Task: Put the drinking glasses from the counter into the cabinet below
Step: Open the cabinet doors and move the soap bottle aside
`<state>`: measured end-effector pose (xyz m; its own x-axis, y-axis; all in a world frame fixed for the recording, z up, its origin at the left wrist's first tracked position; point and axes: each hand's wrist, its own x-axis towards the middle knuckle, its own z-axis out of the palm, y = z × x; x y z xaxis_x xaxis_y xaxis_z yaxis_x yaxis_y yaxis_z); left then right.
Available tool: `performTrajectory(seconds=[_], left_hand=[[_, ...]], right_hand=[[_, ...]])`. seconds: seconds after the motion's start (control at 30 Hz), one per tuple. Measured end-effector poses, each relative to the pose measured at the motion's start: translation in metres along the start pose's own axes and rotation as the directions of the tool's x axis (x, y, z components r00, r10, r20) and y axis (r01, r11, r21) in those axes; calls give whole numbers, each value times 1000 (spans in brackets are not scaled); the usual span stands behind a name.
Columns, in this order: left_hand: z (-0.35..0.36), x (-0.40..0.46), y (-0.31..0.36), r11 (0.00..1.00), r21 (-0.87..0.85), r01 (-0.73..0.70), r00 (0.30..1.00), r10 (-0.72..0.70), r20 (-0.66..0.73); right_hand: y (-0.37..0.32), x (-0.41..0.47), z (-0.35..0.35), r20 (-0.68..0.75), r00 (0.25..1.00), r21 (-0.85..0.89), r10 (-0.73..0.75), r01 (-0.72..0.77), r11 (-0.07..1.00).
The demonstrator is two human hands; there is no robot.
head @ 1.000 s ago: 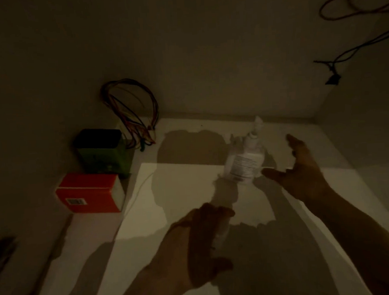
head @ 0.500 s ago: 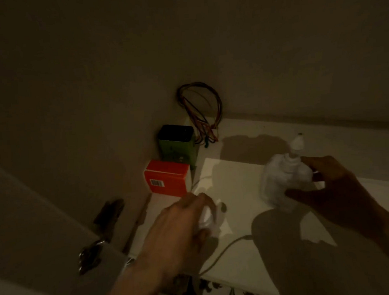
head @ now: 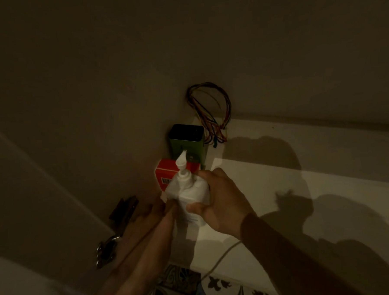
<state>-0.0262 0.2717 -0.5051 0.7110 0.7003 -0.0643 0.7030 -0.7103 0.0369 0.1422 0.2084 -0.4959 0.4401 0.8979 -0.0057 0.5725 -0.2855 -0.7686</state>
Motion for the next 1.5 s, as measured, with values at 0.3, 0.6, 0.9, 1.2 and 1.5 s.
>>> performTrajectory(seconds=[0.3,0.6,0.9,1.2,1.5], left_hand=[[-7,7,6,987,161,28,1000,-27,-9],[-10,5,6,968,248,31,999,-25,-27],[-30,-14,65,937,-15,-348,900,329,-286],[43,43,181,916,15,-401,916,401,-5],[44,82,227,936,-108,-335,928,348,132]], right_hand=[[-23,15,15,20,998,60,64,-66,996],[-15,8,16,76,997,326,30,-53,944],[78,-60,-34,-333,935,-143,125,-181,973],[148,-120,-99,-236,871,-571,431,-483,664],[180,-137,-142,-261,825,-568,501,-551,612]])
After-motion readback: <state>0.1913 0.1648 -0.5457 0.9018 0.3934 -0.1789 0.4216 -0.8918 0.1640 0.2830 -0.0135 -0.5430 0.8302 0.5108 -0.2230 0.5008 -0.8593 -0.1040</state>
